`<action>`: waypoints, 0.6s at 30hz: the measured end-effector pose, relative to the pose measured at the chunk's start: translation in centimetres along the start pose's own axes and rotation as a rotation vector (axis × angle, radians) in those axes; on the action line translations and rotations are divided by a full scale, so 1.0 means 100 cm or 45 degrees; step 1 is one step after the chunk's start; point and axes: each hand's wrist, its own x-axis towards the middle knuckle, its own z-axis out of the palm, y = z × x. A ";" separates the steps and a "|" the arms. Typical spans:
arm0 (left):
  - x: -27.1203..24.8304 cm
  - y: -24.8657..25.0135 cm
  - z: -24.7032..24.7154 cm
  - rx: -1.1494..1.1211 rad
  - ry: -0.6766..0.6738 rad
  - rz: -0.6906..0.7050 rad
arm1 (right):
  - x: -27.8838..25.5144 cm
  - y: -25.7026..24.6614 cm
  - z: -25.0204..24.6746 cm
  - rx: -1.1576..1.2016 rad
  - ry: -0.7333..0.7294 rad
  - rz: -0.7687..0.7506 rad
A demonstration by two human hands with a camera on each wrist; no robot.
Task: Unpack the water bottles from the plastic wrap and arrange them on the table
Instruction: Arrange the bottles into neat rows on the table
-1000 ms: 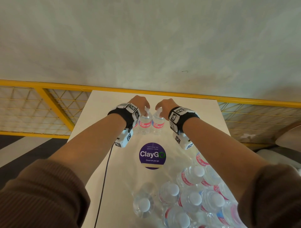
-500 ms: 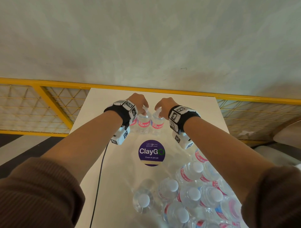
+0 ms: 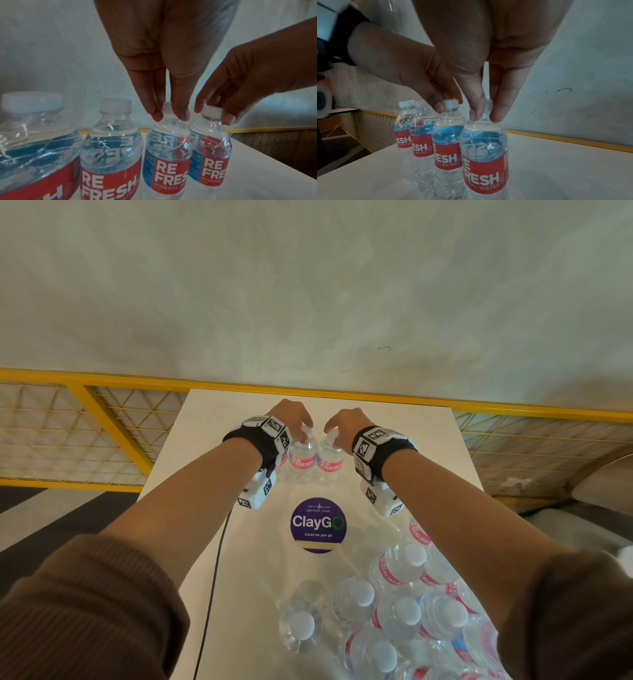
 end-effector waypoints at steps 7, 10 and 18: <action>-0.003 0.003 0.000 0.061 -0.029 -0.014 | -0.004 -0.002 0.000 -0.009 -0.008 0.007; -0.014 0.006 -0.005 0.096 -0.055 -0.039 | -0.012 -0.001 -0.006 -0.007 -0.072 0.018; -0.085 0.093 -0.019 0.131 -0.090 0.499 | -0.079 0.041 -0.046 -0.233 -0.211 0.011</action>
